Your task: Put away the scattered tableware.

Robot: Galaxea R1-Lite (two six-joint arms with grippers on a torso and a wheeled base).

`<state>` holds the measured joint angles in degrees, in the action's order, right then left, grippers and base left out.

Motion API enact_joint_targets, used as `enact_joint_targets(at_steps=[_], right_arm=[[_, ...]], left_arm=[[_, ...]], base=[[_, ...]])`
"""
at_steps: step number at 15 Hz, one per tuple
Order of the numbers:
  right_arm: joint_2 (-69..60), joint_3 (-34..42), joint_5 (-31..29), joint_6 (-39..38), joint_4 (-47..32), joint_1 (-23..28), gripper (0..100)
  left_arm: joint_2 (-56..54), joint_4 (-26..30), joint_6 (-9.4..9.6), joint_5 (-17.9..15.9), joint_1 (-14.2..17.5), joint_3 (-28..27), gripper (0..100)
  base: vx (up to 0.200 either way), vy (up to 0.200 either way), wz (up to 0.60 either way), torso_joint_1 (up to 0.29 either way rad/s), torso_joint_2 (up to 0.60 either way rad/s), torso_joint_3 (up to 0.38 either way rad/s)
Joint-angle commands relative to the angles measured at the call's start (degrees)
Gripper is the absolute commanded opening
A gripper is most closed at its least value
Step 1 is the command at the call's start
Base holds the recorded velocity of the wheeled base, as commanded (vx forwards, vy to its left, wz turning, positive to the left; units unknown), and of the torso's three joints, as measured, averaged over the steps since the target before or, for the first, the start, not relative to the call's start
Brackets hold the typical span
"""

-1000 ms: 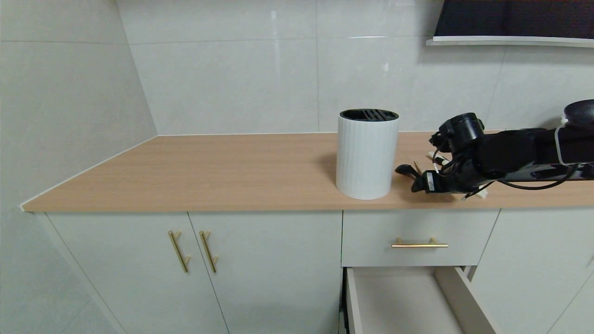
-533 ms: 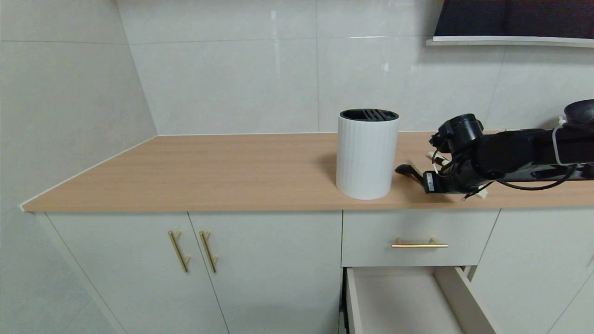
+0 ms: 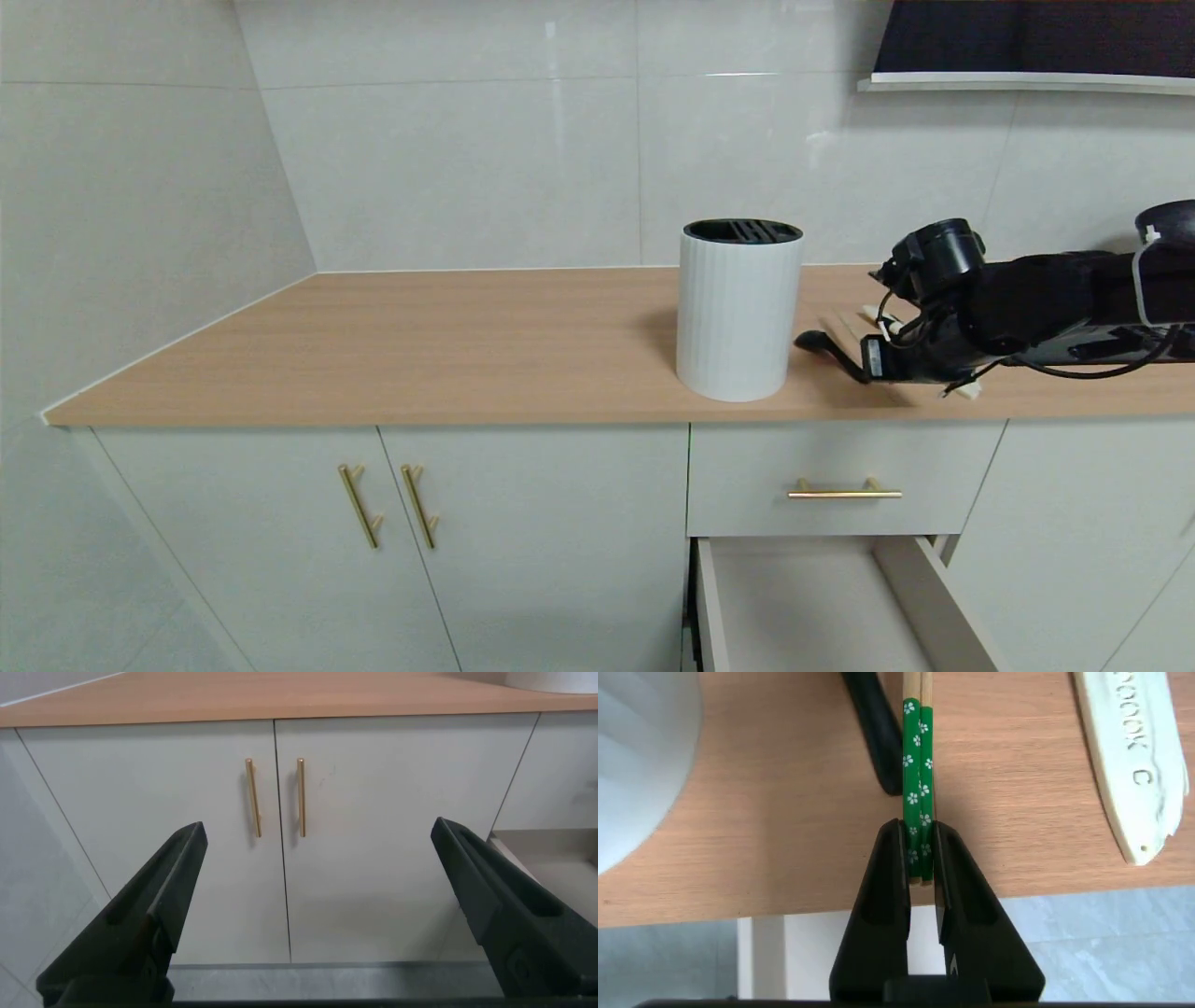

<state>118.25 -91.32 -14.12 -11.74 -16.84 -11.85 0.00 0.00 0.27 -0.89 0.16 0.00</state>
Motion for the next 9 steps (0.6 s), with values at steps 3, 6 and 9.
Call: enact_joint_targets(at_steps=[3, 6, 9], right_arm=[[-10.76, 5.71, 0.67, -3.29, -0.13, 0.07, 0], [-21.48, 14.5, 3.04, -3.55, -0.39, 0.07, 0], [-33.61, 25.31, 14.82, -2.59, -0.3, 0.07, 0]], left_arm=[[0.0, 0.0, 0.0, 0.01, 0.02, 0.0, 100], [0.0, 0.0, 0.0, 0.01, 0.02, 0.0, 100], [0.0, 0.0, 0.0, 0.01, 0.02, 0.0, 100]], base=[[0.0, 0.0, 0.0, 0.0, 0.0, 0.0], [0.0, 0.0, 0.0, 0.0, 0.0, 0.0], [0.0, 0.0, 0.0, 0.0, 0.0, 0.0]])
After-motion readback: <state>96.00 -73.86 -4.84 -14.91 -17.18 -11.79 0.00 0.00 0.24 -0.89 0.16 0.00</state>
